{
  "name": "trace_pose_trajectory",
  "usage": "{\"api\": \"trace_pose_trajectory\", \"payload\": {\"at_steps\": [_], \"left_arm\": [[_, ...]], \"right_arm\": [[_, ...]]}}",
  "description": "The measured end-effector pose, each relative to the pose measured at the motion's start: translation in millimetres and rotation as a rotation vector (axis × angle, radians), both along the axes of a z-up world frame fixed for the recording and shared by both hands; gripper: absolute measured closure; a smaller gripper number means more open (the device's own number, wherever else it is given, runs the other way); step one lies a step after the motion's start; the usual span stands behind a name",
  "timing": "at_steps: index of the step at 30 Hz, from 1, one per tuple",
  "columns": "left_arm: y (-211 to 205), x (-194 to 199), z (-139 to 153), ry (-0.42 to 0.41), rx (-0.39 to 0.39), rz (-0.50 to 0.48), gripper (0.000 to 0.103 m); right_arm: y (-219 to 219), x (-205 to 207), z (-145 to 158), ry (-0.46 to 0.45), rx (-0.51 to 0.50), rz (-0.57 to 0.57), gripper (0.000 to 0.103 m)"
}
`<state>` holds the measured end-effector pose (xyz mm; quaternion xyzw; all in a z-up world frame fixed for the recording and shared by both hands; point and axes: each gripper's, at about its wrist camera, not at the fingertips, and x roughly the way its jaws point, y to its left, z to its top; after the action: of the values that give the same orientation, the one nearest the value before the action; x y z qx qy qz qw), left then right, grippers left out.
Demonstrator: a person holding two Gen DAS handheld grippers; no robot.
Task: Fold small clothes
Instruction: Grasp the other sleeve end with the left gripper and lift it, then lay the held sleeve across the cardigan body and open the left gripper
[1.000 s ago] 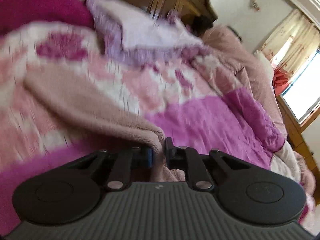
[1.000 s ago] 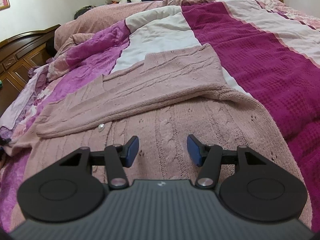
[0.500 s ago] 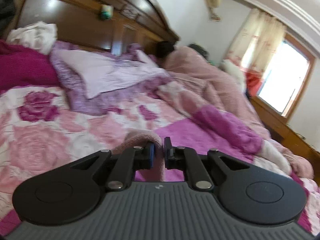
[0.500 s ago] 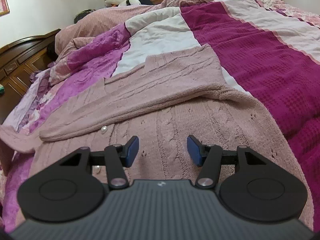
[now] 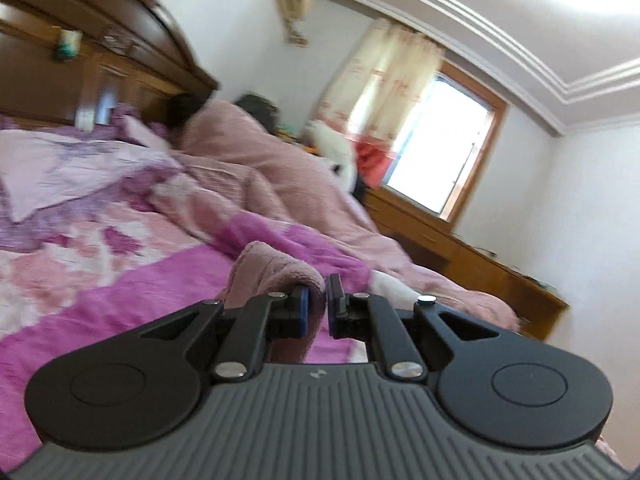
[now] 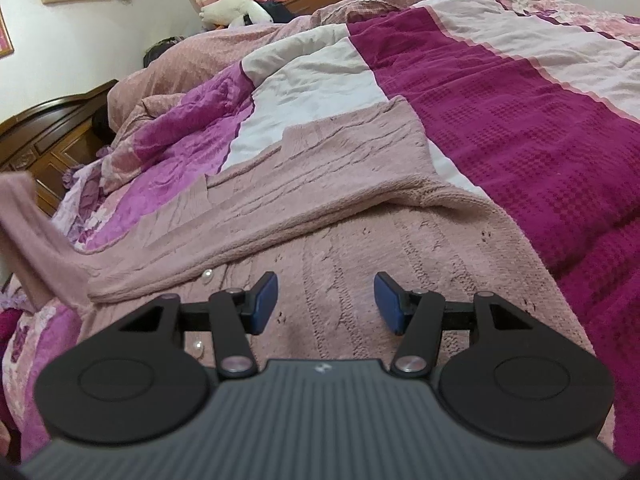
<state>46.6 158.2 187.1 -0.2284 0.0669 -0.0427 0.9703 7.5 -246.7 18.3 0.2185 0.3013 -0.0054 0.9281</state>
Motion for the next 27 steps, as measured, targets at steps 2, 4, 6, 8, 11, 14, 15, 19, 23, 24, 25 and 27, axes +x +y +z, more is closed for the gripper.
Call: {"api": "trace_pose_trajectory", "payload": {"at_steps": [2, 4, 6, 8, 11, 14, 15, 19, 23, 24, 25, 27], "left_arm": [[-24, 5, -1, 0.003, 0.001, -0.044, 0.094], [-44, 10, -5, 0.018, -0.007, -0.083, 0.094], [-67, 17, -13, 0.043, -0.021, -0.124, 0.094], [-89, 24, -24, 0.068, -0.005, -0.15, 0.094], [-120, 34, -45, 0.128, 0.013, -0.2, 0.094], [-144, 44, -69, 0.187, 0.031, -0.249, 0.094], [-154, 47, -77, 0.209, 0.045, -0.266, 0.094], [-171, 63, -111, 0.292, 0.099, -0.301, 0.094], [-180, 73, -135, 0.361, 0.119, -0.328, 0.093], [-181, 75, -139, 0.377, 0.12, -0.336, 0.093], [-183, 76, -143, 0.395, 0.122, -0.347, 0.093], [-186, 81, -152, 0.43, 0.124, -0.359, 0.093]], "right_arm": [[-2, -1, 0, -0.003, 0.011, -0.007, 0.046], [-6, -2, 0, -0.005, 0.022, -0.015, 0.046], [-9, -3, 1, -0.011, 0.032, -0.021, 0.046], [-11, -5, 1, -0.015, 0.038, -0.029, 0.046], [-16, -6, 0, -0.018, 0.051, -0.04, 0.046], [-20, -6, -2, -0.014, 0.056, -0.049, 0.046], [-21, -5, -3, -0.012, 0.059, -0.052, 0.046], [-26, -6, -5, -0.017, 0.066, -0.06, 0.046], [-30, -5, -9, -0.016, 0.08, -0.062, 0.046], [-31, -4, -10, -0.016, 0.083, -0.062, 0.046], [-31, -4, -10, -0.016, 0.085, -0.062, 0.046], [-32, -5, -11, -0.017, 0.09, -0.062, 0.046]]}}
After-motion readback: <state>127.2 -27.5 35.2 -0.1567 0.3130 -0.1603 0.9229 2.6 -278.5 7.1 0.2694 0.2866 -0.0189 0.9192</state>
